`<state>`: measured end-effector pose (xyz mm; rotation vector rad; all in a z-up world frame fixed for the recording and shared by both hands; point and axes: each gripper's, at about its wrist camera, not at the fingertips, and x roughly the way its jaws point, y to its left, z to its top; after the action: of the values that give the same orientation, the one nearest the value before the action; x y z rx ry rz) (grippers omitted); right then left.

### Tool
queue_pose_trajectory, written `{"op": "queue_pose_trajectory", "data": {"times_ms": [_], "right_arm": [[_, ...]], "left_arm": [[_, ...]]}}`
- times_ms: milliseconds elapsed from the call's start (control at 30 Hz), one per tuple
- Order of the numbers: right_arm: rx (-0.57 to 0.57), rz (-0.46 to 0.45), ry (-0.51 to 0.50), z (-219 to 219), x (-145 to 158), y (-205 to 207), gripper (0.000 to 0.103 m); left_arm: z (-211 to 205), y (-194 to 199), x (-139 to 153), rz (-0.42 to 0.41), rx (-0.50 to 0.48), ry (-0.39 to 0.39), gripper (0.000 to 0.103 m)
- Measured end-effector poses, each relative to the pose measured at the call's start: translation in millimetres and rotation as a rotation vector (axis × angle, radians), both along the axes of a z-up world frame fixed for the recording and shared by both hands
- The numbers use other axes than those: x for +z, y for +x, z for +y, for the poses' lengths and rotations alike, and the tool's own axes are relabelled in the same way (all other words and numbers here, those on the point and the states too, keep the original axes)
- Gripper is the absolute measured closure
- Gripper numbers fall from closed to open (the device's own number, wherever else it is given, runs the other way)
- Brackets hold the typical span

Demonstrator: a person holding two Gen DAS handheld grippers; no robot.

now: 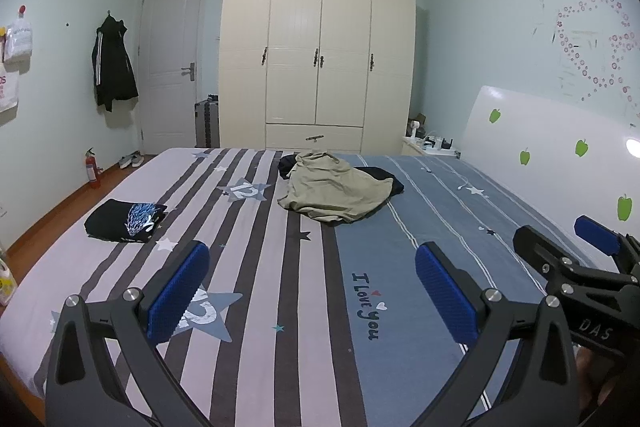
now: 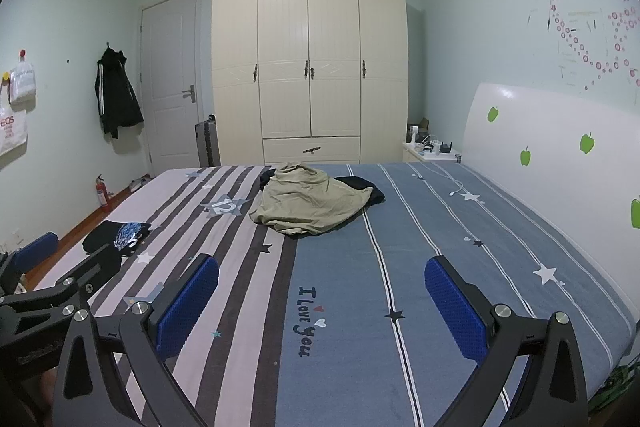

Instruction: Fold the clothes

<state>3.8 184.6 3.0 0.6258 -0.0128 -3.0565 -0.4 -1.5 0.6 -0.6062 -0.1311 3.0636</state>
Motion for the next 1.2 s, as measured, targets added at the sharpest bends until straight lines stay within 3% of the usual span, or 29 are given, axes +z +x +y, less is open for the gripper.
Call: {"op": "queue_pose_trajectory", "data": {"times_ms": [1200], "right_arm": [[-0.005,0.001,-0.011,2.3,5.8,1.5,0.001]], "left_arm": [[6.7,1.1,6.7,0.018,0.012,-0.021,0.001]]}}
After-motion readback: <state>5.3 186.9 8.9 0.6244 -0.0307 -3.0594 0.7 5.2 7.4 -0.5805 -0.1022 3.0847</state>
